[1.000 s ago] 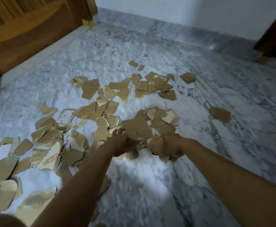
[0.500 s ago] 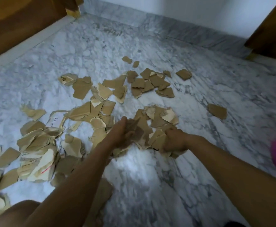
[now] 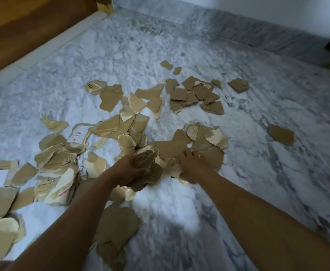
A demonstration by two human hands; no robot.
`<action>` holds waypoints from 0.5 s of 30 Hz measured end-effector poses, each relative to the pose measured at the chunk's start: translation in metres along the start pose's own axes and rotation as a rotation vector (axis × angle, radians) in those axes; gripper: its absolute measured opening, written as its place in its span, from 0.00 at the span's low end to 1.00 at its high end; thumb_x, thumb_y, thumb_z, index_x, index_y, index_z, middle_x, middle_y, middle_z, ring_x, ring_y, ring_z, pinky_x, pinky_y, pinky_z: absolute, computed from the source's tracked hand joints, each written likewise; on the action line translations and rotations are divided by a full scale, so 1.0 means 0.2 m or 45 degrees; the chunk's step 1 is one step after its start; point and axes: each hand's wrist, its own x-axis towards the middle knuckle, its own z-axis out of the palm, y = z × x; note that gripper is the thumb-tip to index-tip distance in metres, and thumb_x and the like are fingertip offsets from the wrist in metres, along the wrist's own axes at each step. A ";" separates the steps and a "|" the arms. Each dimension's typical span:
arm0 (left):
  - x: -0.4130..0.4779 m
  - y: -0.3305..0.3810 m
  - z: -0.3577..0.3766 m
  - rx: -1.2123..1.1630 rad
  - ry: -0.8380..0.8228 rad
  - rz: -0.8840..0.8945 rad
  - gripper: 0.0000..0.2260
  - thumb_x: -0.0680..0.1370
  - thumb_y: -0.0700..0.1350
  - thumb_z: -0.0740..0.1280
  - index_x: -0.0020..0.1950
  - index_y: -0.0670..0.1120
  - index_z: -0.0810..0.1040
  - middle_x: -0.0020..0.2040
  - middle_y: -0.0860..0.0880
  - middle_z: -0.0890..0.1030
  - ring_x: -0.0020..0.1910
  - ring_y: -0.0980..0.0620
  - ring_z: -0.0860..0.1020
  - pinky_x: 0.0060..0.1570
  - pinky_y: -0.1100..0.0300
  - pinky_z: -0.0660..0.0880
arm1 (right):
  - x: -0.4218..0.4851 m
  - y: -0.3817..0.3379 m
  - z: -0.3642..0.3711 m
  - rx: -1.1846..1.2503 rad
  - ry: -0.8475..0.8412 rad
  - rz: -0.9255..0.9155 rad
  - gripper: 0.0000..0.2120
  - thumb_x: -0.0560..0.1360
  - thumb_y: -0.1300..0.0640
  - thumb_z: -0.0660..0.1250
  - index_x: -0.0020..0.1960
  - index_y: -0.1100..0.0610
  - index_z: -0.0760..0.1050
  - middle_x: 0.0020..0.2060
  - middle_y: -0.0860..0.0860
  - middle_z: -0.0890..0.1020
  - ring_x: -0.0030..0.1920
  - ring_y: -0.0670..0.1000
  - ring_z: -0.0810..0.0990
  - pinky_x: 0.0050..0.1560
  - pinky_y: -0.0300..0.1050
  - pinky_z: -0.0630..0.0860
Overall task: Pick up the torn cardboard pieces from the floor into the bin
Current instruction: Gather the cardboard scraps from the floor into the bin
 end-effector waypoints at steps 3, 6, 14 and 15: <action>0.01 -0.01 0.04 -0.089 0.009 -0.076 0.14 0.75 0.48 0.74 0.58 0.47 0.78 0.48 0.48 0.84 0.48 0.47 0.83 0.53 0.48 0.80 | -0.01 0.05 0.06 0.015 -0.033 0.029 0.46 0.73 0.44 0.74 0.78 0.59 0.51 0.72 0.59 0.61 0.71 0.65 0.63 0.66 0.63 0.67; 0.02 0.04 0.07 -0.094 0.053 -0.061 0.17 0.74 0.48 0.74 0.61 0.47 0.78 0.52 0.46 0.84 0.50 0.46 0.83 0.56 0.46 0.79 | -0.04 0.13 0.10 0.122 -0.082 0.109 0.52 0.68 0.40 0.77 0.78 0.58 0.50 0.70 0.60 0.64 0.68 0.64 0.67 0.63 0.61 0.71; 0.05 0.21 0.13 -0.184 -0.051 -0.008 0.17 0.67 0.36 0.79 0.54 0.44 0.82 0.47 0.43 0.86 0.47 0.43 0.85 0.52 0.46 0.81 | -0.15 0.38 -0.01 0.532 -0.322 0.101 0.32 0.70 0.45 0.77 0.68 0.59 0.73 0.66 0.58 0.77 0.65 0.60 0.76 0.62 0.51 0.75; 0.08 0.22 0.13 -0.147 -0.057 -0.035 0.15 0.67 0.36 0.79 0.53 0.43 0.83 0.47 0.42 0.86 0.47 0.42 0.84 0.51 0.47 0.82 | -0.15 0.44 -0.06 0.547 -0.349 0.115 0.31 0.70 0.45 0.77 0.67 0.59 0.74 0.63 0.57 0.79 0.62 0.58 0.78 0.60 0.50 0.77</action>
